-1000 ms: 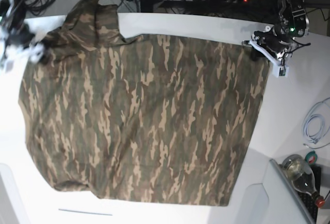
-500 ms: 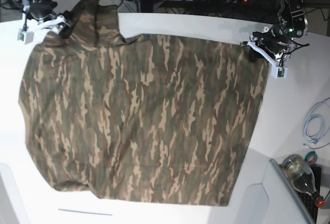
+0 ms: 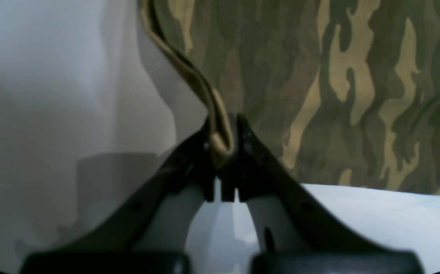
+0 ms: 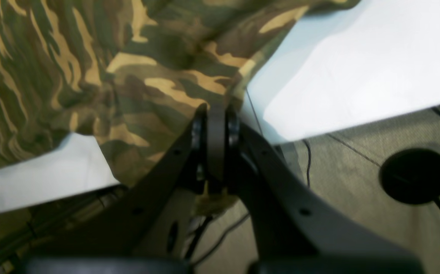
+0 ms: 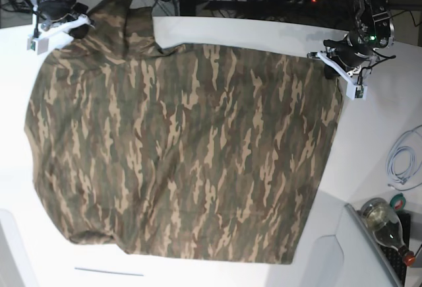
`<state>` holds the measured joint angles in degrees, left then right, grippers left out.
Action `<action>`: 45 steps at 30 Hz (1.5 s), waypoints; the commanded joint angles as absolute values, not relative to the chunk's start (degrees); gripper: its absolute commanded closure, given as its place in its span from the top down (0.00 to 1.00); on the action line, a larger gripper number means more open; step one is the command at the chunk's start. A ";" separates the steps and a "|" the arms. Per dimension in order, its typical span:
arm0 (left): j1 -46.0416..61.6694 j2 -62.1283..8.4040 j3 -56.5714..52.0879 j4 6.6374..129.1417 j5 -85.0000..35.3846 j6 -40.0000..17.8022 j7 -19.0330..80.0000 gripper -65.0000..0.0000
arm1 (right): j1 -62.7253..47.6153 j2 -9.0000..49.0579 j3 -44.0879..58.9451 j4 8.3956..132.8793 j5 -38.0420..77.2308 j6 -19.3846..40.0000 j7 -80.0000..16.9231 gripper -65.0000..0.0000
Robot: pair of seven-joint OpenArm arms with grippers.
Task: Layout the t-shirt on the table in an organized manner, then fold the t-shirt properly
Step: 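Pull the held corners apart with both grippers to stretch the shirt, then regrasp the shirt edge with both grippers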
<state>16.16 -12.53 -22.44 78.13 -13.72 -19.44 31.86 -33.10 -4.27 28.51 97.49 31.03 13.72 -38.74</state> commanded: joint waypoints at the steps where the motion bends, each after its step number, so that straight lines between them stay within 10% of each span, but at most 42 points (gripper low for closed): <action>1: 16.22 -13.14 -22.73 79.08 -13.76 -19.12 31.78 0.00 | -33.27 -4.00 28.70 99.12 31.87 14.11 -38.99 0.00; 27: 9.27 -10.15 -22.46 94.90 -13.76 -18.95 48.22 0.00 | -10.86 -1.89 31.69 111.96 31.43 10.42 -65.19 0.00; 45: -6.64 -9.01 -22.90 76.00 -13.49 -18.86 48.40 0.00 | 8.84 9.10 31.25 79.25 31.43 8.04 -56.13 0.00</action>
<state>-5.61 -8.34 -22.74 75.09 -13.04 -18.81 49.32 7.70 8.08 31.24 78.39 30.76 7.94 -57.21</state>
